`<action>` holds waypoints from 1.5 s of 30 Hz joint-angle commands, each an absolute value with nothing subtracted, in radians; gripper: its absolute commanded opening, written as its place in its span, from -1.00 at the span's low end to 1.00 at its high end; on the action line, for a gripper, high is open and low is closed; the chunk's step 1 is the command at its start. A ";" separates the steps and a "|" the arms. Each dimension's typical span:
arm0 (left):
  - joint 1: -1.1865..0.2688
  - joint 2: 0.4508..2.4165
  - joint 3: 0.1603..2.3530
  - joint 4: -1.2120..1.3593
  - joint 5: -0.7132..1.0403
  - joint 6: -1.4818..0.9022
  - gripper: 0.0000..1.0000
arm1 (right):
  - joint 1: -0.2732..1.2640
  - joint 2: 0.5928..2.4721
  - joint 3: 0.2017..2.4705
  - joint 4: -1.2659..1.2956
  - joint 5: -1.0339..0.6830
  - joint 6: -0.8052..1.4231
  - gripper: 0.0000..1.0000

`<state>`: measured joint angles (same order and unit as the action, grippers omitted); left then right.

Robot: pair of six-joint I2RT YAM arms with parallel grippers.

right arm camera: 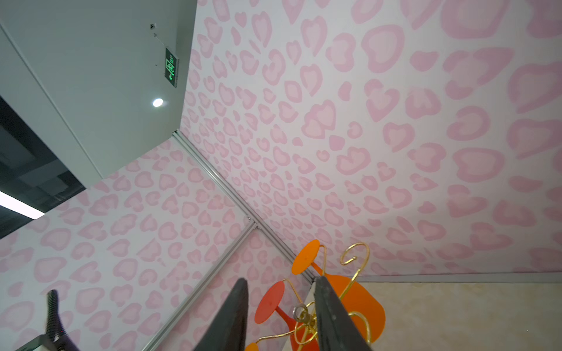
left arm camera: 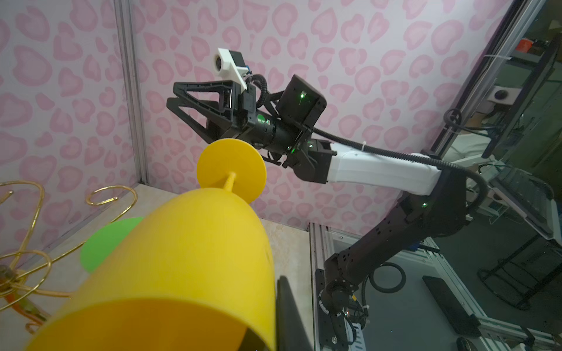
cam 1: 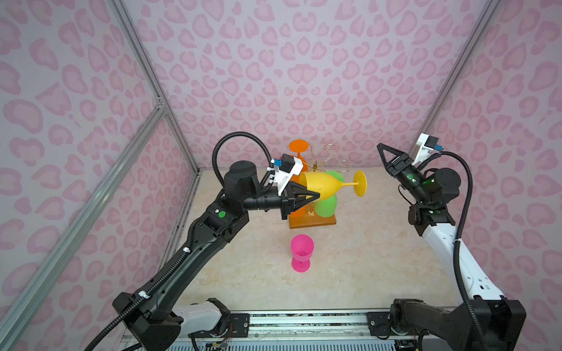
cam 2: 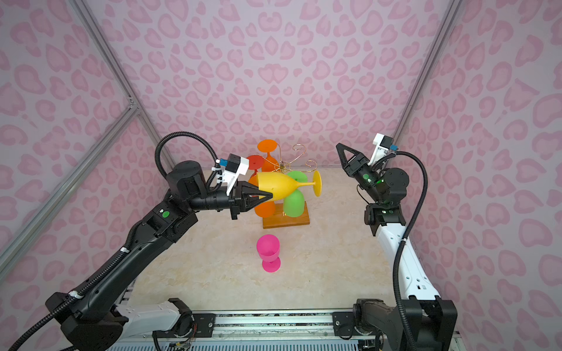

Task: Take the wine glass off the wine glass rack
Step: 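Lower the yellow glass with the left gripper toward the table beside the magenta glass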

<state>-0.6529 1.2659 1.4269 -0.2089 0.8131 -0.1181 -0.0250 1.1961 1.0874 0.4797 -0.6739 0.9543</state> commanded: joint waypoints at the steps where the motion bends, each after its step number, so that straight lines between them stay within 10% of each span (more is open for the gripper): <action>1: -0.701 1.283 1.462 -0.392 0.678 0.026 -0.96 | -0.047 1.163 1.090 0.224 -0.584 0.749 -0.25; 45: -1.172 1.908 1.919 -1.174 -0.063 0.282 -0.97 | -0.183 1.198 0.974 0.224 -0.631 0.795 -0.24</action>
<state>-1.1728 1.8877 1.8992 -1.1221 -0.0437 0.2653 -0.1806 1.1931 0.9836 0.1852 -0.6163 0.7937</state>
